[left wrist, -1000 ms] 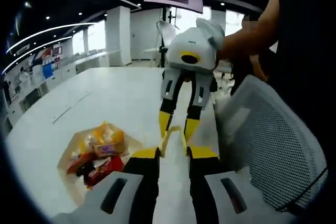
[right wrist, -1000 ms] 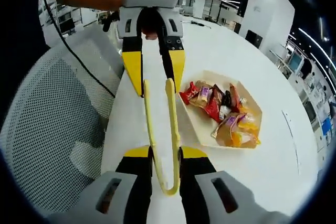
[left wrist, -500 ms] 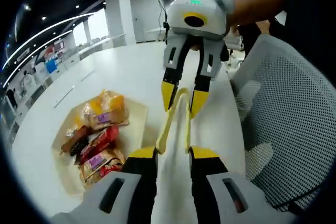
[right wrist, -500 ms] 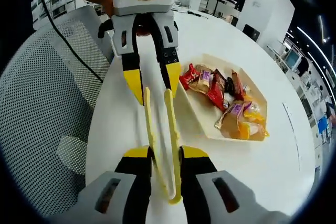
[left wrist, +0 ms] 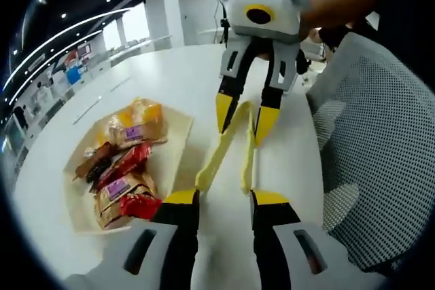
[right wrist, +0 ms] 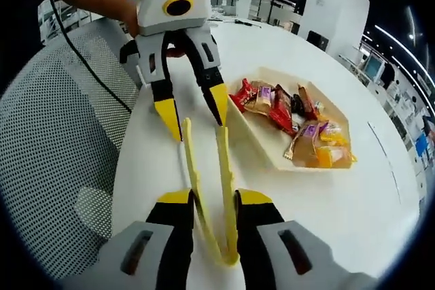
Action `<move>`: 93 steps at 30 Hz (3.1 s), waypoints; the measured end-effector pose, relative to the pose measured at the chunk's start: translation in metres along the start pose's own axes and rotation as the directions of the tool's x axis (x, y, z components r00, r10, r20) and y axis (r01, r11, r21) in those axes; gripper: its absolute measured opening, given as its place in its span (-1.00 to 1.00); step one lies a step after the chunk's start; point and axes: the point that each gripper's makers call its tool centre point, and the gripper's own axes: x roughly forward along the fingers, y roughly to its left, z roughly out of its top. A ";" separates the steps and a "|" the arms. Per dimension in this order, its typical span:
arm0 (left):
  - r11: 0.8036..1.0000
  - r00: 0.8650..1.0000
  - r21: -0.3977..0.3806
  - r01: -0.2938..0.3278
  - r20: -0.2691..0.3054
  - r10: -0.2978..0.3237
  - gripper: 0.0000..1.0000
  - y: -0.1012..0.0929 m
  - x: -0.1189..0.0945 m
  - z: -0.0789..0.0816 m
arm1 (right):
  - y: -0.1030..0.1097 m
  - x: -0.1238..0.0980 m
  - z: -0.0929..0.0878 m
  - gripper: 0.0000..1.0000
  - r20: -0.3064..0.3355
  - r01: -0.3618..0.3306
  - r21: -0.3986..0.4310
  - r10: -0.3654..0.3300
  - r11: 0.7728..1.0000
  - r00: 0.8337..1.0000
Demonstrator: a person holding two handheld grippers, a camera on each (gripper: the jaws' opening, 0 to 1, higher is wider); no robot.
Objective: Place the target food into the container with the food tongs after gripping and lifting it, then release it inside without dropping or visibly crushing the food.
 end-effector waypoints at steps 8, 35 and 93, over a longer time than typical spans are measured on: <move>0.995 0.992 -0.086 -0.053 0.114 0.062 0.03 0.008 -0.028 0.027 | -0.016 -0.016 0.001 -0.37 0.054 0.025 0.140 -0.033 0.990 0.998; 0.885 0.893 -0.338 -0.319 0.207 0.401 0.98 0.057 -0.120 0.011 | -0.056 -0.175 -0.042 0.37 0.214 0.372 0.394 -0.477 0.841 0.853; 0.993 0.993 -0.011 0.114 -0.013 -0.114 -0.31 -0.007 0.017 0.049 | -0.018 -0.154 -0.047 0.79 0.278 0.310 0.477 -0.475 0.823 0.834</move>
